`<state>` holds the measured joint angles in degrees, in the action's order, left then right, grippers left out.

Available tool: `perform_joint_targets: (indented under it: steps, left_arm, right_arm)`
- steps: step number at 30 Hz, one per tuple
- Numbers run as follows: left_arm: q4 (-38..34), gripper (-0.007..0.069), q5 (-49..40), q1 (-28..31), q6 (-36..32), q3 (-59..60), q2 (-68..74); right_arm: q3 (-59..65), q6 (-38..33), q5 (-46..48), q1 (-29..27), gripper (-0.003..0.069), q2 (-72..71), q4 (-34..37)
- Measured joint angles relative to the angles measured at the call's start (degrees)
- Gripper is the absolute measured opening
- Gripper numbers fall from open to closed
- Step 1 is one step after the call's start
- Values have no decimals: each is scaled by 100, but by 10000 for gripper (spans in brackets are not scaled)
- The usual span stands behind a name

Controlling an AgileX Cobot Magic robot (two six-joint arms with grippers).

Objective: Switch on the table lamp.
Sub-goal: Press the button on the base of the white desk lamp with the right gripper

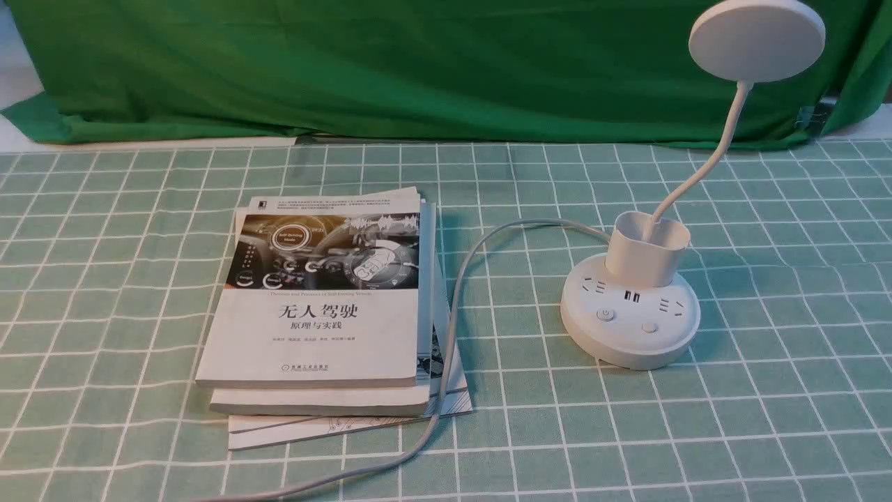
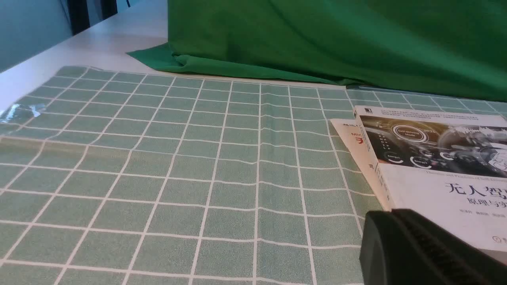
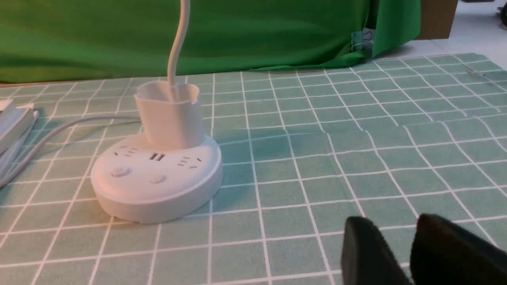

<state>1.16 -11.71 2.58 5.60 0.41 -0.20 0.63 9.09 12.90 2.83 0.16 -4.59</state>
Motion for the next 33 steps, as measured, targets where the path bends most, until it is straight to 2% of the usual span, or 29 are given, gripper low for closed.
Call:
perform_joint_targets:
  steps: [14, 20, 33]
  left_arm:
    - [-13, 21, 0, 0, 0, 0, 0]
    - [-405, 21, 0, 0, 0, 0, 0]
    - [-449, 21, 0, 0, 0, 0, 0]
  right_arm:
    - [0, 0, 7, 0, 239, 0, 0]
    - [0, 0, 7, 0, 239, 0, 0]
    - [0, 24, -18, 0, 239, 0, 0]
